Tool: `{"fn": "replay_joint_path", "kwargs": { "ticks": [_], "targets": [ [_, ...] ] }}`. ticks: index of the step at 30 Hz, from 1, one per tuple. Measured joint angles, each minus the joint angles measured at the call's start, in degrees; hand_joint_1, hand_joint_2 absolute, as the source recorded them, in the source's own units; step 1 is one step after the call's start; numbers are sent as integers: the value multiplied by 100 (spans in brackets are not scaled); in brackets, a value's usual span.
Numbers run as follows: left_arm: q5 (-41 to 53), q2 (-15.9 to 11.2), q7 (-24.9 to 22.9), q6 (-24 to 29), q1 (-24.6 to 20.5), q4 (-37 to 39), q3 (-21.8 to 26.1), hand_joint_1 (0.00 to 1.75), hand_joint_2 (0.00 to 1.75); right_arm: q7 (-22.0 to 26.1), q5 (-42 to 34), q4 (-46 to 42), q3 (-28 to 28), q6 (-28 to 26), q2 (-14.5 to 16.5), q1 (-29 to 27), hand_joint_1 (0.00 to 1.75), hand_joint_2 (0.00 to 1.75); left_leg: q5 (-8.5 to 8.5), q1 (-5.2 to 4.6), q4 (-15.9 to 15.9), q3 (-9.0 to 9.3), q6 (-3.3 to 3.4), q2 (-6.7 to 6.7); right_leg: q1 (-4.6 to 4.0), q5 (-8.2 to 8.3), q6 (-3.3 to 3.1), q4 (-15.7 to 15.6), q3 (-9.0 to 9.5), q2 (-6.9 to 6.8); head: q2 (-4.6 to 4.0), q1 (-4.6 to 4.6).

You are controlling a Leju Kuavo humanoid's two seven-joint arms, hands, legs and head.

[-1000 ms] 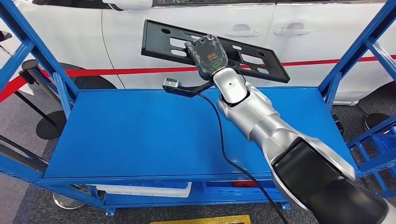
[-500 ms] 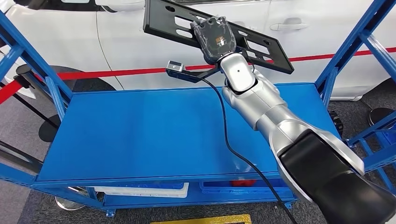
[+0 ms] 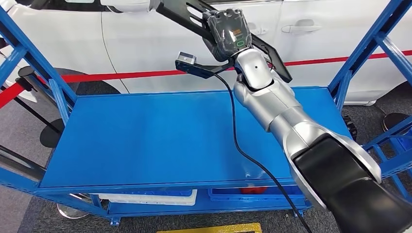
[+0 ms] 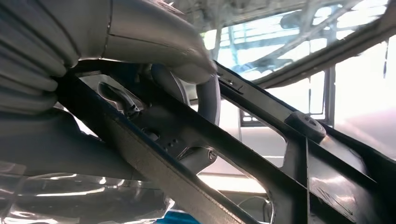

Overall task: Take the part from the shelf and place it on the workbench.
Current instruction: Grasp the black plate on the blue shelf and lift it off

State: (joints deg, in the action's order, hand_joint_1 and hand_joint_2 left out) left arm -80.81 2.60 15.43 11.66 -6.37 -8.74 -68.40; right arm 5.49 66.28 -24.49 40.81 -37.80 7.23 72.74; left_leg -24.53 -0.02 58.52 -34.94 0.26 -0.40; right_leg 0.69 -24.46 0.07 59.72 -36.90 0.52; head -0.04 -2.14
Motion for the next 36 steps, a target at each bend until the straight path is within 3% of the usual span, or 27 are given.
{"fn": "replay_joint_path", "kwargs": {
  "ticks": [5, 9, 14, 18, 36],
  "targets": [
    [-35, -1, 0, -3, -1, 0, -2, 0, 0, 222, -384, -252, -269, 11, -1, 0, 175, 0, -1, -1, 5, -4, 1, 0, 2, 0, 1, -3, 0, -4, 0, -1],
    [-41, -2, 0, -3, 0, 0, -13, 0, 0, 216, -439, -474, -372, 38, -8, -1, 175, 175, -1, -4, 5, -4, 1, 0, 2, 0, 1, -4, 0, -3, 0, -1],
    [-39, -2, -1, -2, 1, 0, -39, 0, 0, 109, -326, -631, -410, 8, -52, -6, 175, 175, -1, -9, 5, -4, 1, 0, 0, 0, 1, -4, 0, -4, 0, -1],
    [-41, -2, -13, -1, 0, 0, -46, 0, 0, 136, -373, -712, -442, 9, -87, -45, 175, 0, -1, -9, 5, -3, 1, 0, 1, 1, 1, -4, 0, -3, -1, -1],
    [-74, -2, -72, 0, -9, 0, -78, 0, 0, 495, -1257, -1470, -1006, 590, -149, -242, 175, 0, -1, -9, 6, -4, 1, 0, 1, 1, 1, -4, 0, -4, 0, -1]
  ]
}}
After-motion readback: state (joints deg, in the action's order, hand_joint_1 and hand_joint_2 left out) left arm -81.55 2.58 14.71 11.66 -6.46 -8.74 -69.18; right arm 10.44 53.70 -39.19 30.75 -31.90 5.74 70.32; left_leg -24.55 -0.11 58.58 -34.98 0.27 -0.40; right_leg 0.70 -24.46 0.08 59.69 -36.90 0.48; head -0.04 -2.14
